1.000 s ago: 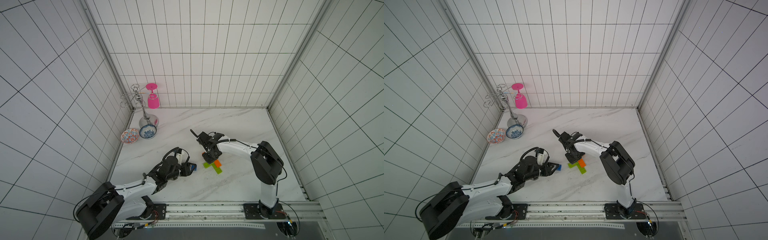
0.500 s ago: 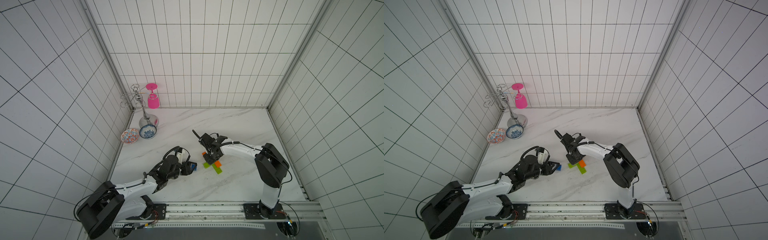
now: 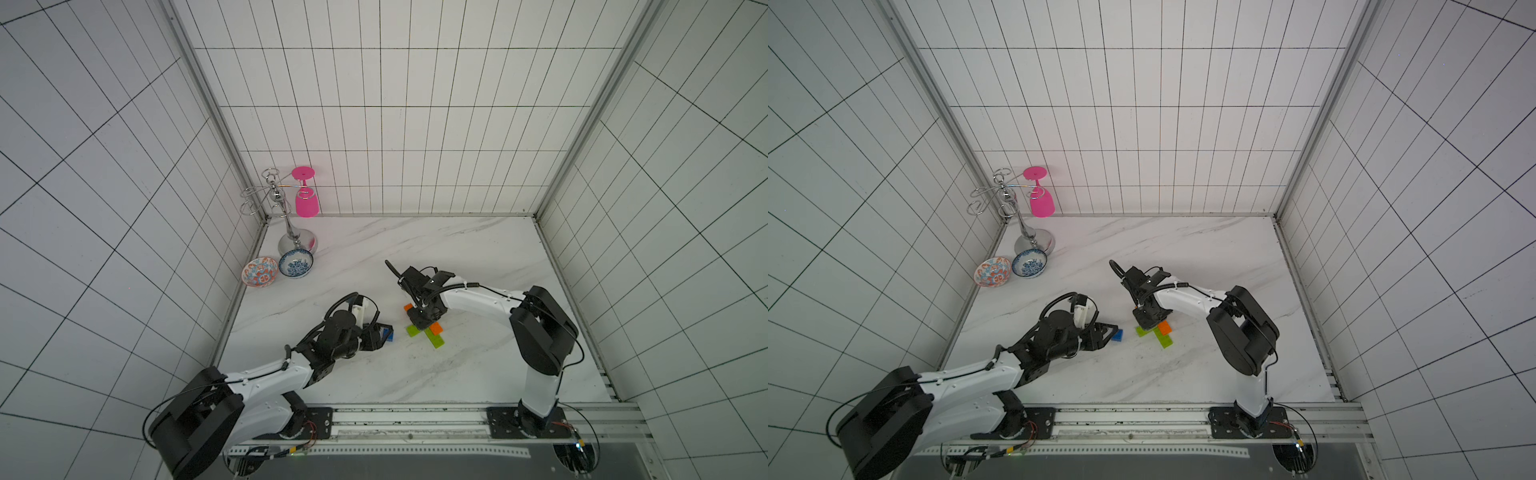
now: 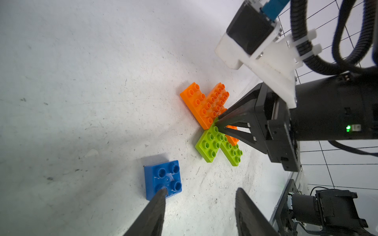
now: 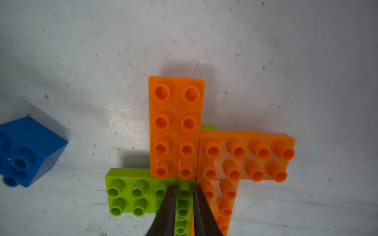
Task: Assemble a small pinwheel with lego
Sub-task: Assemble the lego brick with the lego brick.
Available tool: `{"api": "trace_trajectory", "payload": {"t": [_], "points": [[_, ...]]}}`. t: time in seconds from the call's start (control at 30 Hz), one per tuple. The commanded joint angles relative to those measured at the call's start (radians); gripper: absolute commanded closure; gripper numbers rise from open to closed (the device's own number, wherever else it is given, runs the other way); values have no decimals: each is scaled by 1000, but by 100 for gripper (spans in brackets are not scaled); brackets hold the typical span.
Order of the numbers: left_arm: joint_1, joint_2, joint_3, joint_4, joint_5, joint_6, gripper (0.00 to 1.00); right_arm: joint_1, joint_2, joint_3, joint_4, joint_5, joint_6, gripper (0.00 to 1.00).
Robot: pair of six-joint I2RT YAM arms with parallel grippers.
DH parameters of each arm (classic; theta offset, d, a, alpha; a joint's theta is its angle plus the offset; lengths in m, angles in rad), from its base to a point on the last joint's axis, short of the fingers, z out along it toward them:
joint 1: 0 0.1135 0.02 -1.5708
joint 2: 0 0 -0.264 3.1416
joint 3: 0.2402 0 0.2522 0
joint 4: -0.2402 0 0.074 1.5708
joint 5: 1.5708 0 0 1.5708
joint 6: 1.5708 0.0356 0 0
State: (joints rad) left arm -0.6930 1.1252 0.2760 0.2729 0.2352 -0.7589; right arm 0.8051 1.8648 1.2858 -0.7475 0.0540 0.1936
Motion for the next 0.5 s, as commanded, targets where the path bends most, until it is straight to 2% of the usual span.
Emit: {"api": "trace_trajectory", "payload": {"t": [0.0,0.27,0.47], "points": [[-3,-11,15,2,-16,7,44,-6,-17,30,-81,-5,4,80],[-4,-51,17,-48,-58,5,44,11,-85,57,-89,-6,6,77],[32,-107,-7,-98,-76,-8,43,66,-41,102,-75,-8,-25,75]]}}
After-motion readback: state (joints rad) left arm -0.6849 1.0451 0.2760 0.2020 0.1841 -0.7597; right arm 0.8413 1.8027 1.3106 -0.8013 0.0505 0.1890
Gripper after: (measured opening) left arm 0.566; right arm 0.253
